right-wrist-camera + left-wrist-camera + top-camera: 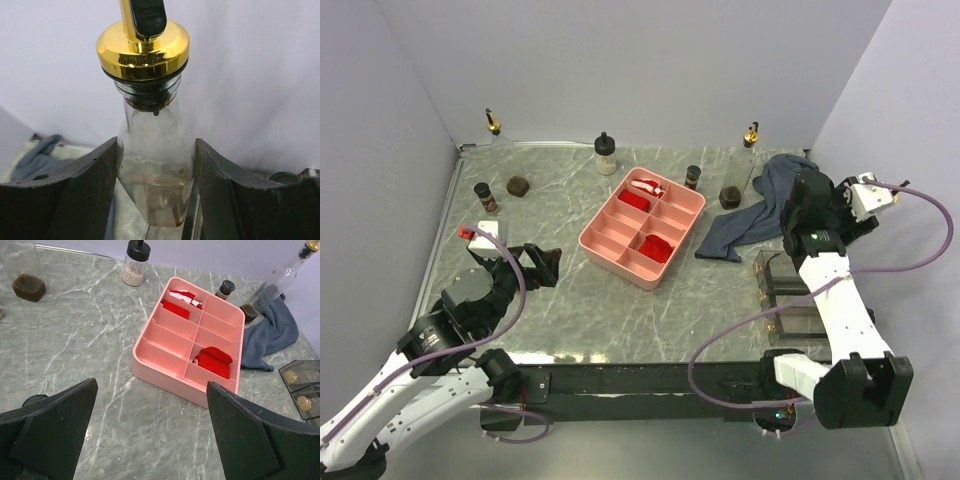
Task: Organize the condiment bottles
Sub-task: Place the bottle in the storage box.
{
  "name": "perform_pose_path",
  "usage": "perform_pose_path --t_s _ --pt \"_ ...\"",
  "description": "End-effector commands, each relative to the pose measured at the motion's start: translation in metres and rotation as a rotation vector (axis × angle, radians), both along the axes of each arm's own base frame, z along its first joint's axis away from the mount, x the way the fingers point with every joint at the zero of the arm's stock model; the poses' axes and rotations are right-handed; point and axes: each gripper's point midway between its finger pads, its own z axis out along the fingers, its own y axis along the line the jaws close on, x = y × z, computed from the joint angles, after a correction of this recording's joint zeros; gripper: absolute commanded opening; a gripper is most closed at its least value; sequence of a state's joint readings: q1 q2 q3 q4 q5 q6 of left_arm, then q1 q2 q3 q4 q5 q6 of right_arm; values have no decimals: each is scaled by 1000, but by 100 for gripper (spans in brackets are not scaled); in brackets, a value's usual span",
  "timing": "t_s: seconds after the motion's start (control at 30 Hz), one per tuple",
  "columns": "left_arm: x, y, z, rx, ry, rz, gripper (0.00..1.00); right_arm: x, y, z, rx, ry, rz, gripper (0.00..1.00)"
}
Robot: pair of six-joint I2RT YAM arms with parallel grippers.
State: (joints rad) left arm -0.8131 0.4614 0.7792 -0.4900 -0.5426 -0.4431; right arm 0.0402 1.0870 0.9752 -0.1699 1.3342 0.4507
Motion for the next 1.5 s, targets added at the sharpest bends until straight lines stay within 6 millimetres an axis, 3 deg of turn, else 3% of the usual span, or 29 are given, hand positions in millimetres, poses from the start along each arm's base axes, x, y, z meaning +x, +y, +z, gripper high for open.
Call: perform_pose_path --t_s 0.0,0.03,0.43,0.5,0.6,0.77,1.03,1.47 --pt "0 -1 8 -11 -36 -12 97 -1 -12 8 -9 -99 -96 0" --pt "0 -1 9 -13 -37 -12 97 -9 -22 7 -17 -93 -149 0" --pt "-1 -1 10 -17 -44 -16 97 -54 -49 -26 -33 -77 -371 0" --pt "-2 -1 10 -19 -46 -19 97 -66 -51 -17 -55 -104 -397 0" --pt "-1 -2 10 -15 -43 -21 97 -64 -53 -17 -71 -71 -400 0" --pt "-1 0 10 -14 -41 -16 97 -67 -54 -35 -57 -67 -407 0" --pt "-2 0 12 -21 -50 -17 97 -76 -56 -19 -106 -96 -414 0" --pt "-1 -2 11 -20 -44 -19 97 -80 -56 -28 -145 -25 -407 0"
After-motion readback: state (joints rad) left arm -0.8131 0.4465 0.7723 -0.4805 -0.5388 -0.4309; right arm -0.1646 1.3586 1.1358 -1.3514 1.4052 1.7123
